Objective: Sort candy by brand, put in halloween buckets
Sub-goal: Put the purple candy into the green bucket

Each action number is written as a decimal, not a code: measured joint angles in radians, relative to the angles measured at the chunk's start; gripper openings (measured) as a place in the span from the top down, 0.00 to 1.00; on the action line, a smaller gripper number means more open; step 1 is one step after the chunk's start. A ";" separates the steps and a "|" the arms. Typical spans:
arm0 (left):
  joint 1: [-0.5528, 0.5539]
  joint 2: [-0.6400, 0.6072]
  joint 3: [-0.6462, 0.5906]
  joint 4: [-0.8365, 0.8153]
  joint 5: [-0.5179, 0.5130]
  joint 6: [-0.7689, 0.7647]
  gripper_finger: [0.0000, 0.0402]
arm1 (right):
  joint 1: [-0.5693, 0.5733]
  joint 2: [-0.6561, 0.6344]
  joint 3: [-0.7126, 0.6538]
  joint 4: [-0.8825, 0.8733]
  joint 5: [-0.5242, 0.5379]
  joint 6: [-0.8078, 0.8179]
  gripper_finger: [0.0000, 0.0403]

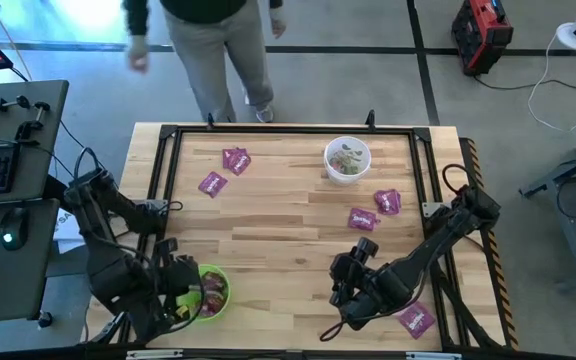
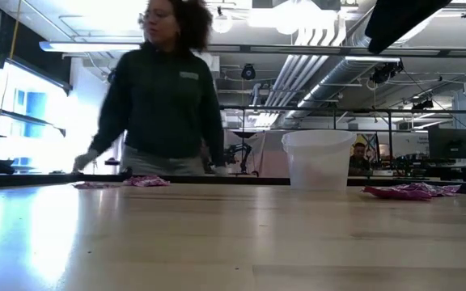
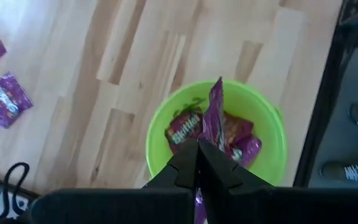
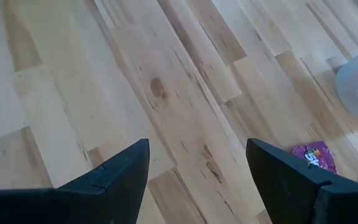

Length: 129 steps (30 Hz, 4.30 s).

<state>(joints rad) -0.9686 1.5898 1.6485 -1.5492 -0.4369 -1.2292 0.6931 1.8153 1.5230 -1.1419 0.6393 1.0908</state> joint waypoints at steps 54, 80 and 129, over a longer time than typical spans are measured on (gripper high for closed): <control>0.084 -0.260 -0.255 0.310 0.103 0.142 0.55 | -0.045 -0.005 0.007 0.024 -0.099 0.008 0.35; 0.493 -0.460 -0.681 1.217 0.069 0.588 0.55 | -0.024 -0.424 -0.332 -0.105 -0.318 0.560 0.35; 0.984 -0.447 -0.681 1.390 0.215 0.773 0.55 | -0.732 -0.459 -0.874 0.686 -0.480 0.059 0.94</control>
<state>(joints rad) 0.0155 1.1431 0.9680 -0.1595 -0.2214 -0.4561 -0.0390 1.3563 0.6493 -0.4562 0.1589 1.1499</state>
